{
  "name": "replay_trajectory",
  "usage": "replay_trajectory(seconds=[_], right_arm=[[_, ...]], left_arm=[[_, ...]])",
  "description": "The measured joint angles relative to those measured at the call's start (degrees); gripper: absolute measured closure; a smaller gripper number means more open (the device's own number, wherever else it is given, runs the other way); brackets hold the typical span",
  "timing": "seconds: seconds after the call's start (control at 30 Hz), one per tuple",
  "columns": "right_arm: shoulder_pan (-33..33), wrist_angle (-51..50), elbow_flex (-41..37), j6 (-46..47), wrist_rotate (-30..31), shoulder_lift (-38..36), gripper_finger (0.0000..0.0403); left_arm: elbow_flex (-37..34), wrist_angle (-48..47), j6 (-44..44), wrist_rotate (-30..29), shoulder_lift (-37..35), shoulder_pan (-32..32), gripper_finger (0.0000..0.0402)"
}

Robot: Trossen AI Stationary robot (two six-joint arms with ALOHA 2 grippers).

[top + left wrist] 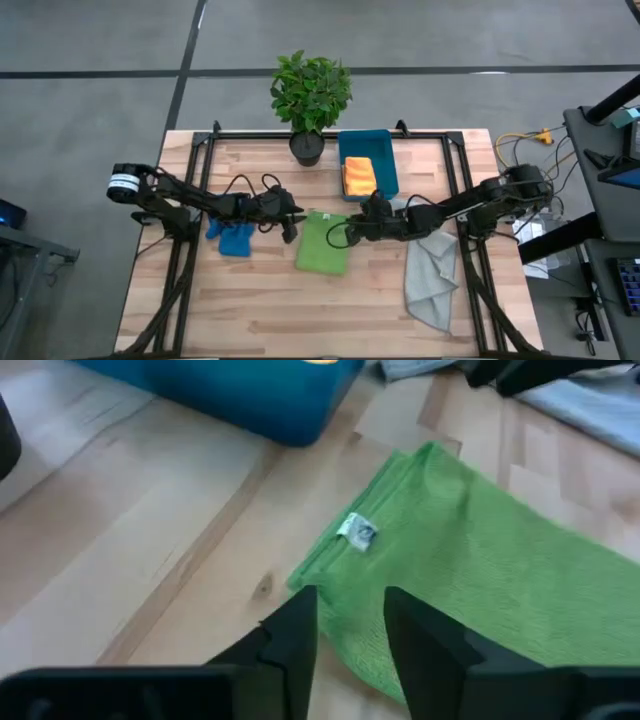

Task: Fold microfiber towels
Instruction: Fold the green microfiber towel

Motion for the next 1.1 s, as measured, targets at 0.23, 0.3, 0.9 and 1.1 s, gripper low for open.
replay_trajectory(seconds=[0.23,0.3,0.9,1.1], right_arm=[[2.8,2.8,0.0,-5.1,-3.8,-2.4,0.026],[4.6,4.3,0.0,-9.1,-7.0,-1.9,0.0256],[15.7,1.3,15.8,-42.5,-10.3,18.1,0.018],[15.4,-13.6,24.6,-40.7,-10.2,25.9,0.0161]], left_arm=[[0.0,0.0,0.0,2.0,-1.3,-0.1,0.0278],[0.0,0.0,2.5,5.6,-1.4,-0.3,0.028],[0.5,-2.3,36.1,8.2,-1.4,-18.9,0.0297],[0.7,-2.4,36.1,8.1,1.3,-19.0,0.0241]])
